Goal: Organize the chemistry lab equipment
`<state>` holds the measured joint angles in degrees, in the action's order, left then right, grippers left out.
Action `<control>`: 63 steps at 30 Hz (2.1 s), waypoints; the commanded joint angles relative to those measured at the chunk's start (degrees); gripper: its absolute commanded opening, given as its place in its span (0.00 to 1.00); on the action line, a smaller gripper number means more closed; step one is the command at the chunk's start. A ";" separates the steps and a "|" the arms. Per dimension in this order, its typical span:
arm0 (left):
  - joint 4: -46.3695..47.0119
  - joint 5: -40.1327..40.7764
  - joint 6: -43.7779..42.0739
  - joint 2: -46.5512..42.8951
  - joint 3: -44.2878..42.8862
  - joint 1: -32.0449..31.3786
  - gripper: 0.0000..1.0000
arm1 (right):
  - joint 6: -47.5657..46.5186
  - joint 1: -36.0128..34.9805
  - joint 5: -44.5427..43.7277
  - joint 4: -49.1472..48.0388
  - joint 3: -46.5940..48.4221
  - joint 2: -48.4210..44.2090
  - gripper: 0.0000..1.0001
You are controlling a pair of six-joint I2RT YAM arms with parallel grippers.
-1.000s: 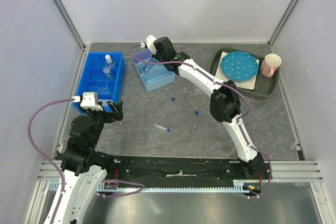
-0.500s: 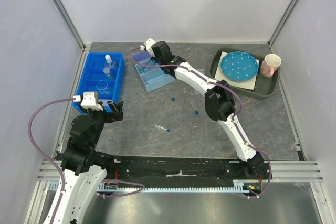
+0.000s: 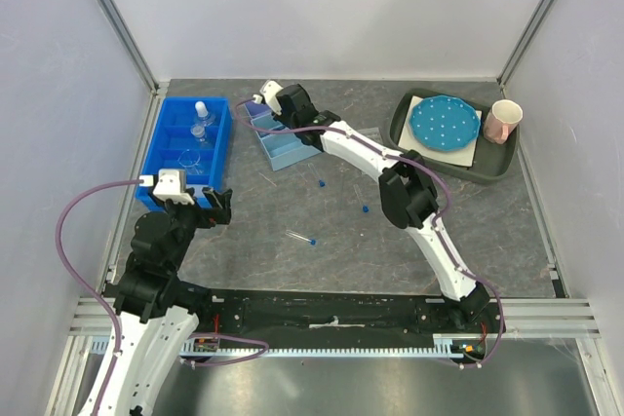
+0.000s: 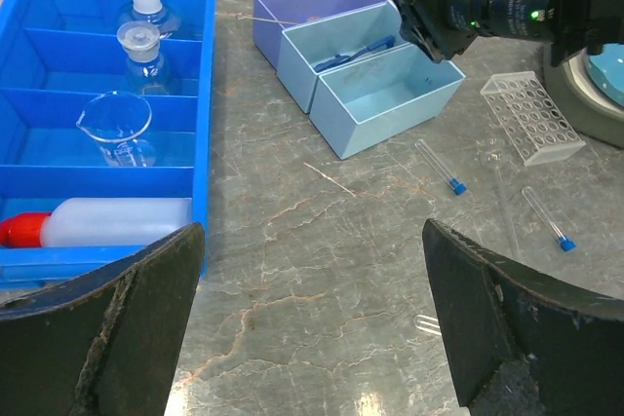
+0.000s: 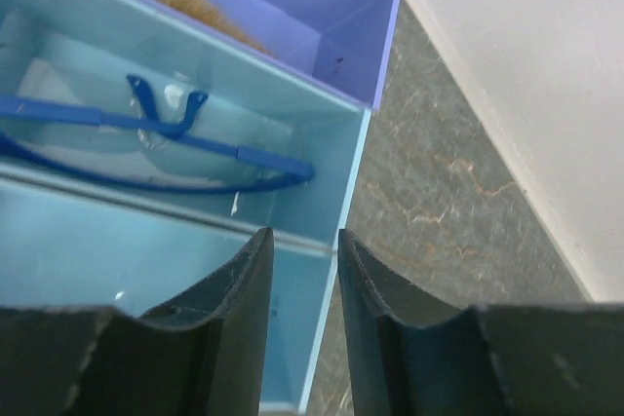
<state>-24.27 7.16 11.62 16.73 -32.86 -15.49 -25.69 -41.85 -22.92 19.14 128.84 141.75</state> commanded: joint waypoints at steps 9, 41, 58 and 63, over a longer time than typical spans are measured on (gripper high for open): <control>2.30 -13.47 -0.54 7.52 -0.62 0.11 0.99 | 8.73 3.16 25.70 2.13 -24.82 -30.80 0.83; 10.83 -28.27 25.03 29.22 2.99 -7.71 0.97 | 11.28 36.48 69.76 -0.07 -74.87 -70.21 0.98; 6.53 -2.33 23.90 66.72 -21.17 -28.89 0.88 | 11.37 36.57 71.35 1.08 -74.26 -71.44 0.98; 2.31 -1.36 18.71 78.35 -33.65 -29.16 0.82 | 11.63 36.57 71.17 1.08 -74.08 -71.53 0.98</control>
<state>-18.63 1.58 34.89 88.55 -58.37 -44.31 -13.72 -5.30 46.68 21.47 54.39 71.68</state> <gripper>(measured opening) 0.827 0.982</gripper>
